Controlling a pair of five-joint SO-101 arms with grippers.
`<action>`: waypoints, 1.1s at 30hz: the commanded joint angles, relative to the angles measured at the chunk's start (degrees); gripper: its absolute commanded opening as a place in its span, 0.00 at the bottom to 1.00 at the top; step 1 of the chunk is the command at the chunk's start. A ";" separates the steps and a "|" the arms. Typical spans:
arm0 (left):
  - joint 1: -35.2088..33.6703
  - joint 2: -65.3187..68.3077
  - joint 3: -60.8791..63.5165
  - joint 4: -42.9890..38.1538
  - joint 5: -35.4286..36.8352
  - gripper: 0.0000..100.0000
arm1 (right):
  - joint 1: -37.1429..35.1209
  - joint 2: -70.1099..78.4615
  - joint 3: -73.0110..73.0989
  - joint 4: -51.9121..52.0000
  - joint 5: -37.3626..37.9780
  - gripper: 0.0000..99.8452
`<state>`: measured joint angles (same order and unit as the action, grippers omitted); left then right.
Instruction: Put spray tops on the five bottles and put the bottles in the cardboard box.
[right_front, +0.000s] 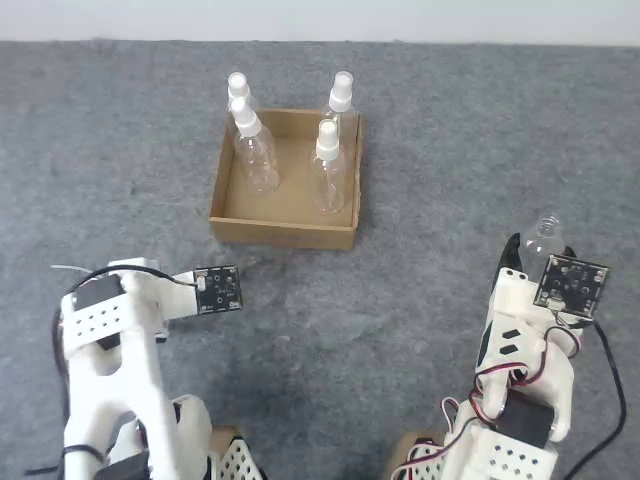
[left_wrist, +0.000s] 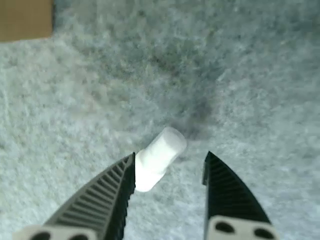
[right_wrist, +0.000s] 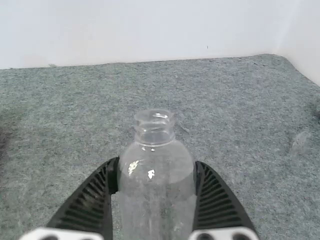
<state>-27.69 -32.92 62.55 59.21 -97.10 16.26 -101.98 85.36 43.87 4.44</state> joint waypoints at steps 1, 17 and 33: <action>0.70 0.00 -0.31 -1.32 -0.35 0.20 | -0.48 -1.01 -0.79 -1.45 1.41 0.02; 0.70 7.03 -0.75 -7.56 -0.79 0.20 | -0.48 -1.01 -0.79 -1.45 1.41 0.02; 0.79 30.33 -17.98 -5.63 8.35 0.10 | -0.48 -1.01 -0.79 -1.45 1.41 0.02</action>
<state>-27.43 -5.93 49.80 54.29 -92.35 16.26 -101.98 85.36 43.87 4.44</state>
